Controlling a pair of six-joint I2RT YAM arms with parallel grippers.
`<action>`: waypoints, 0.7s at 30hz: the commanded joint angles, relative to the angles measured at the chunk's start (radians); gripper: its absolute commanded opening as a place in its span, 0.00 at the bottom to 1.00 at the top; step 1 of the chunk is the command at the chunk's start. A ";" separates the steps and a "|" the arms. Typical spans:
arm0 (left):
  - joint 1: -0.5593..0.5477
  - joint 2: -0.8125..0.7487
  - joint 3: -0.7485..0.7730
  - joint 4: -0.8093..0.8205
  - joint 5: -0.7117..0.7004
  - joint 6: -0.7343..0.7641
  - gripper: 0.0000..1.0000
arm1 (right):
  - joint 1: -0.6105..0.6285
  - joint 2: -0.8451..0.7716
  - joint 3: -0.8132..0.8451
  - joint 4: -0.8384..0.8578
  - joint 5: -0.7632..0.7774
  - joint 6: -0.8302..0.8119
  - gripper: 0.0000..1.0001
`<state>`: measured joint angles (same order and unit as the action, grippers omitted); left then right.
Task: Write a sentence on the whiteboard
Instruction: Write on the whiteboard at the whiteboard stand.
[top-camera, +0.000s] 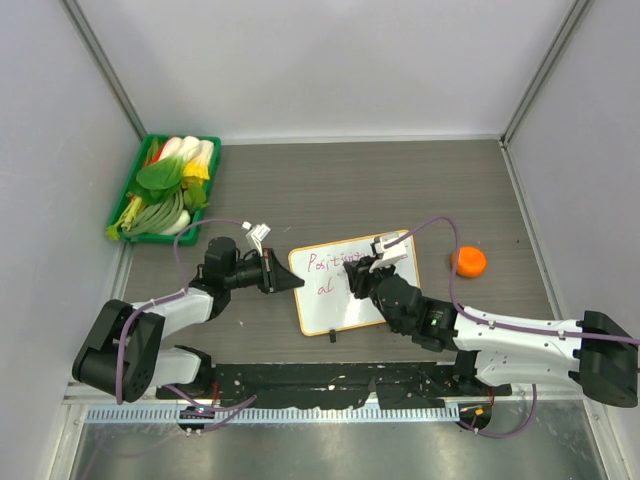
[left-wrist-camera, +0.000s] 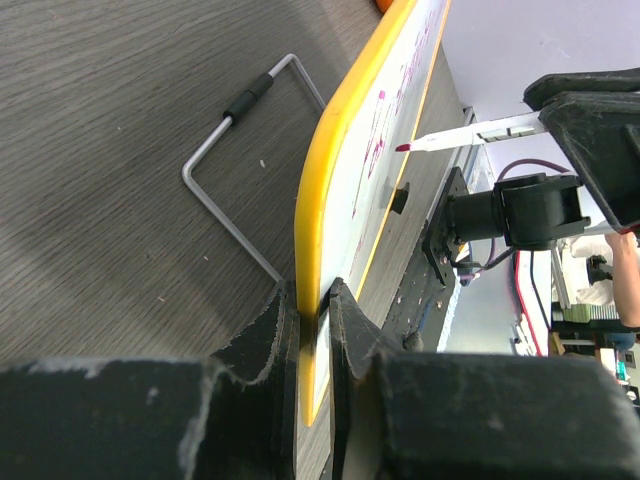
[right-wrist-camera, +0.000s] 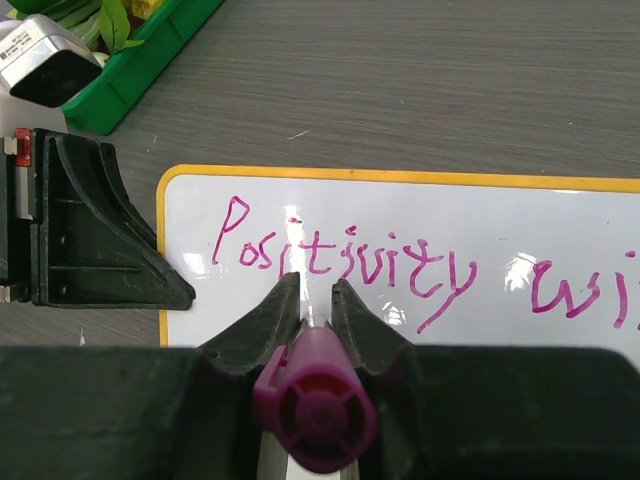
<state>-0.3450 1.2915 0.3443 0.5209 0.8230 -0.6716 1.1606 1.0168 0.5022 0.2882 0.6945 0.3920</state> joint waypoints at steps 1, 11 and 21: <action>-0.002 0.011 -0.001 -0.070 -0.097 0.070 0.00 | -0.002 -0.009 -0.011 0.009 0.017 0.022 0.01; 0.000 0.009 -0.001 -0.070 -0.097 0.070 0.00 | -0.002 -0.017 -0.030 -0.030 -0.015 0.057 0.01; 0.000 0.014 -0.001 -0.068 -0.097 0.072 0.00 | -0.002 -0.032 -0.048 -0.060 -0.058 0.094 0.01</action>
<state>-0.3450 1.2915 0.3443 0.5205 0.8227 -0.6716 1.1606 0.9924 0.4603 0.2516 0.6441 0.4591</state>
